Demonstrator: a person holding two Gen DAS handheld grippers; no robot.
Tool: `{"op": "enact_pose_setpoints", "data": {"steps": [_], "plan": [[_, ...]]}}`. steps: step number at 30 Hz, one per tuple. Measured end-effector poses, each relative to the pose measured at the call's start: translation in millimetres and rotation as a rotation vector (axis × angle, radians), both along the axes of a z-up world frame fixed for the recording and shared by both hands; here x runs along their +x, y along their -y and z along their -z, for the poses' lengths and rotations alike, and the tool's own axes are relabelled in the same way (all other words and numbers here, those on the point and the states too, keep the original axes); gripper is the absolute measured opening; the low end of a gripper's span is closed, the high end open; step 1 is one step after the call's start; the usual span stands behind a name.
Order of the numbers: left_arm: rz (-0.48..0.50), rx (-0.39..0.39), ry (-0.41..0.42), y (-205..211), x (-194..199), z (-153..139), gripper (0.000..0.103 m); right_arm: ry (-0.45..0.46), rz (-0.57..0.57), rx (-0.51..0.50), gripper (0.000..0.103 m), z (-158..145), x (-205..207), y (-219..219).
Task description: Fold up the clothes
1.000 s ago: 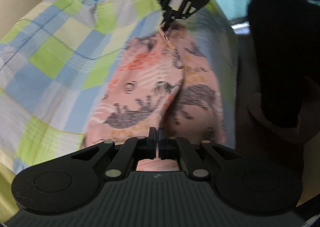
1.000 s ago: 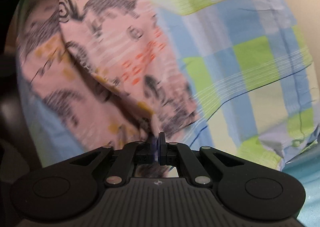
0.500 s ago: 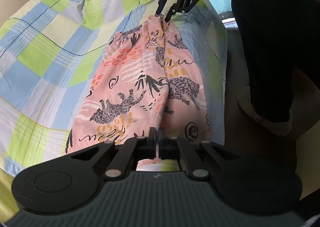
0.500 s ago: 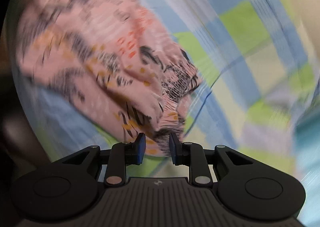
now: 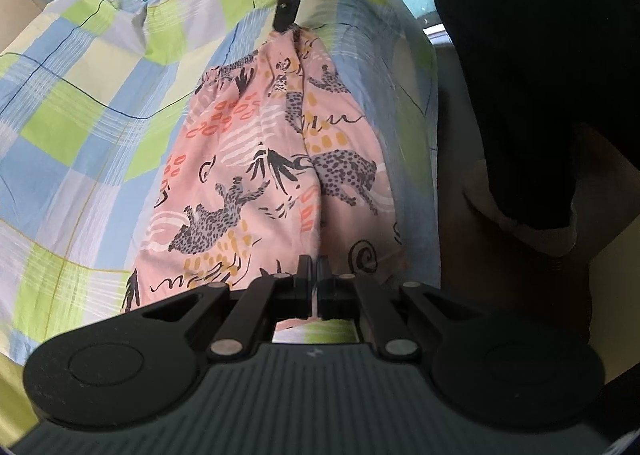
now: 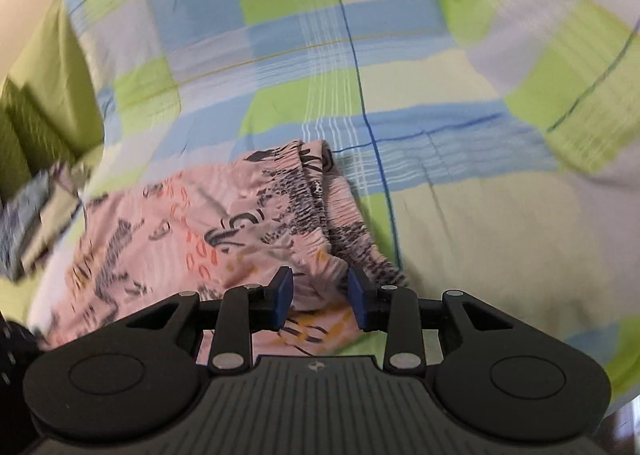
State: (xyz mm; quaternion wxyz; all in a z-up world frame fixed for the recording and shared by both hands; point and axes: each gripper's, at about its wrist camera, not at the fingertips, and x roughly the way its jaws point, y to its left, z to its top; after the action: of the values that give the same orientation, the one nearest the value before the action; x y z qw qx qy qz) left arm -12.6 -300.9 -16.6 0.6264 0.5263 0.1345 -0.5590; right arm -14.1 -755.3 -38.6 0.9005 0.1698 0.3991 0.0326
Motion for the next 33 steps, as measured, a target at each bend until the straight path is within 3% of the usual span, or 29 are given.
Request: {"op": "enact_pose_setpoints", "data": {"steps": [3,6,15,18,22,33], "plan": [[0.004,0.004,0.003,-1,2,0,0.001,-0.011,0.047,0.054,0.034,8,5,2],[0.008,0.008,0.006,-2,2,2,0.001,-0.019,0.087,0.097,0.008,13,8,5],[0.056,-0.05,-0.068,-6,-4,-13,0.001,0.098,0.112,-0.052,0.006,-22,-10,11],[0.077,-0.043,-0.1,-4,-8,-10,0.001,0.071,0.115,-0.118,0.006,-14,-10,9],[0.08,-0.052,-0.116,-6,-7,-13,0.001,0.079,0.145,-0.095,0.005,-9,-16,16],[0.182,0.072,-0.072,0,-22,17,0.0,0.014,0.118,-0.172,0.005,8,-9,11]]}}
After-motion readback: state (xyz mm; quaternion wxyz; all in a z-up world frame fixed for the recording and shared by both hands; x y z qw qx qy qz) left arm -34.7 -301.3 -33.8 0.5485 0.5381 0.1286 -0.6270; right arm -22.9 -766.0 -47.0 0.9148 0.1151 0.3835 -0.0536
